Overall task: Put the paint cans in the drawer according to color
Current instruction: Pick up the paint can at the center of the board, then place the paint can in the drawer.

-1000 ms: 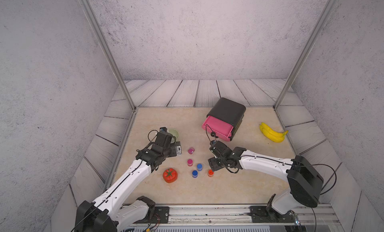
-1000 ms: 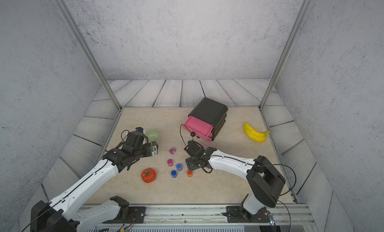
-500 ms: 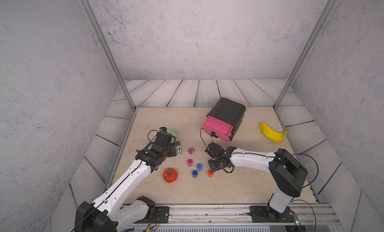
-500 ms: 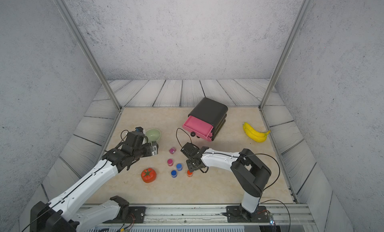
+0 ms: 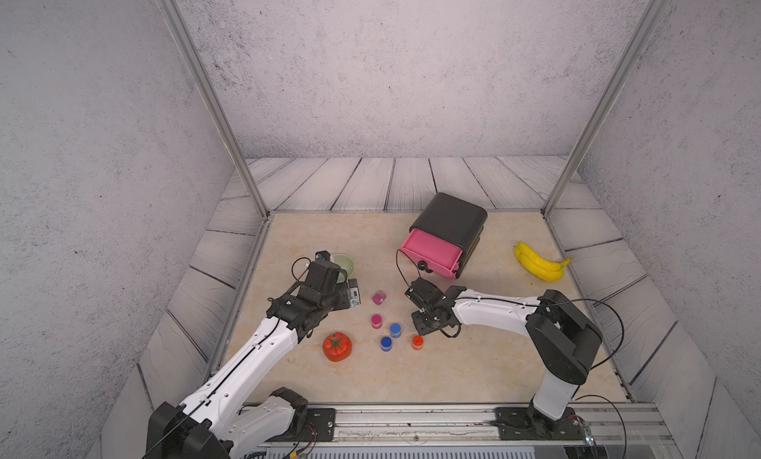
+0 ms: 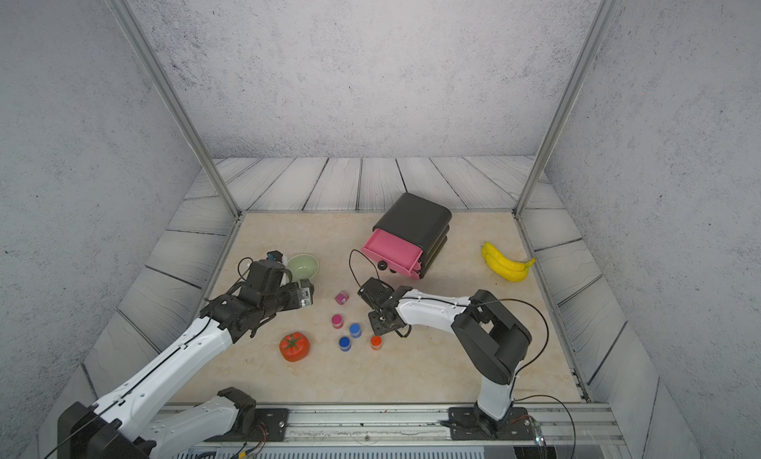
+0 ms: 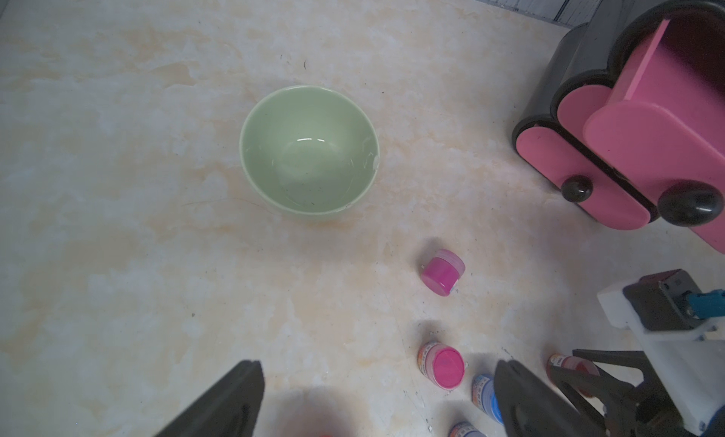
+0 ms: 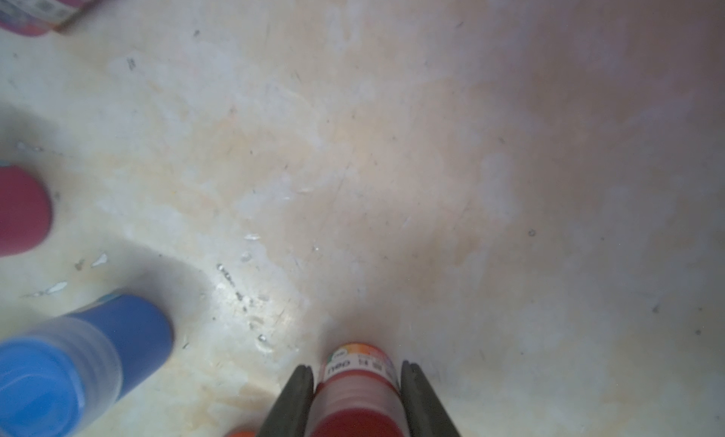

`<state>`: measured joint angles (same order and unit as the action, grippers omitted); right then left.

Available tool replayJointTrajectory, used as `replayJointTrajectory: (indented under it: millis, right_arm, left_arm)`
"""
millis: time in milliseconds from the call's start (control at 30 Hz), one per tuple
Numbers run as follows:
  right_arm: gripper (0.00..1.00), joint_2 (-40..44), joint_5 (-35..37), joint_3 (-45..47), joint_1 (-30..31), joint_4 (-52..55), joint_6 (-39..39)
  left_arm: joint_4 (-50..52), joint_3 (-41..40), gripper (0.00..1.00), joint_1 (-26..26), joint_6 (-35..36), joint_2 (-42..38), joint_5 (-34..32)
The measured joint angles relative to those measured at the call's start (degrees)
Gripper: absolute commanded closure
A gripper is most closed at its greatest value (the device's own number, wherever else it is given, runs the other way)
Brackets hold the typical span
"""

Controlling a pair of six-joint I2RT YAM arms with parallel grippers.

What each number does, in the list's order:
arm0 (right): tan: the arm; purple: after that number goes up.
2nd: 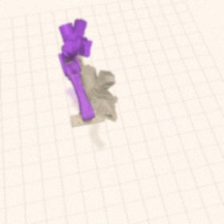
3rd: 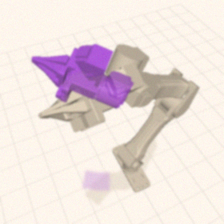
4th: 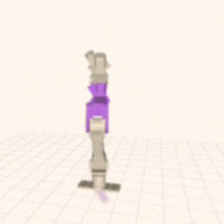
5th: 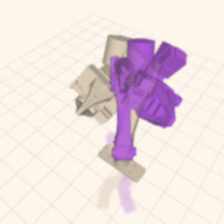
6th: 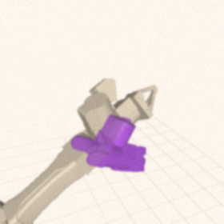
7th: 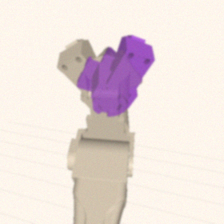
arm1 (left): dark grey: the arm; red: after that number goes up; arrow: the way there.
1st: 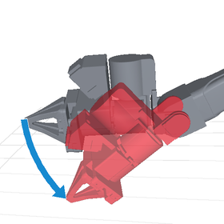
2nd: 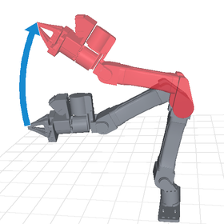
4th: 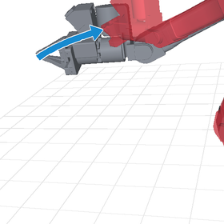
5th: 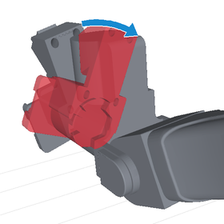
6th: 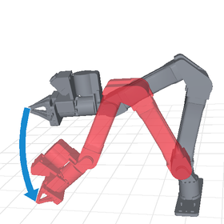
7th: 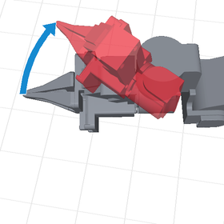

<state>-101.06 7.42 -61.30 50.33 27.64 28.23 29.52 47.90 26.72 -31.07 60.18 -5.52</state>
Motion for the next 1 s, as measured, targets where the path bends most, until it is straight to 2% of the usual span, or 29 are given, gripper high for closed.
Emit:
replayJointTrajectory:
  millis: [133,333,467,600,667,800,1000]
  right_arm:
    - [0.75,5.8,-0.9,1.4,0.0,0.7,-0.4]
    - [0.73,23.9,-0.7,-0.8,-0.6,0.5,-1.3]
    - [0.73,27.9,-1.4,-8.3,-6.7,1.2,-1.5]
    - [0.73,24.0,-2.9,-16.2,-15.0,2.3,-1.5]
    - [0.72,20.1,-3.3,-20.3,-16.9,3.5,-1.7]
    - [0.71,9.9,-4.5,-28.7,-17.1,6.1,-2.7]
    - [0.69,-0.9,-4.8,-36.3,-16.8,10.2,-4.3]
  left_arm:
    - [0.0,0.0,0.02,0.0,-0.1,-0.1,1.1]
    - [-1.9,0.1,0.02,0.0,-0.5,-0.1,5.2]
    - [-3.6,0.2,0.02,0.0,-1.4,0.0,7.9]
    - [-5.1,0.2,0.01,0.0,-2.2,0.5,10.2]
    - [-5.6,0.2,0.01,0.0,-2.6,0.8,11.0]
    - [-5.7,0.2,0.01,0.0,-3.2,0.9,12.0]
    - [-5.7,-0.3,0.01,0.0,-4.0,0.4,12.5]
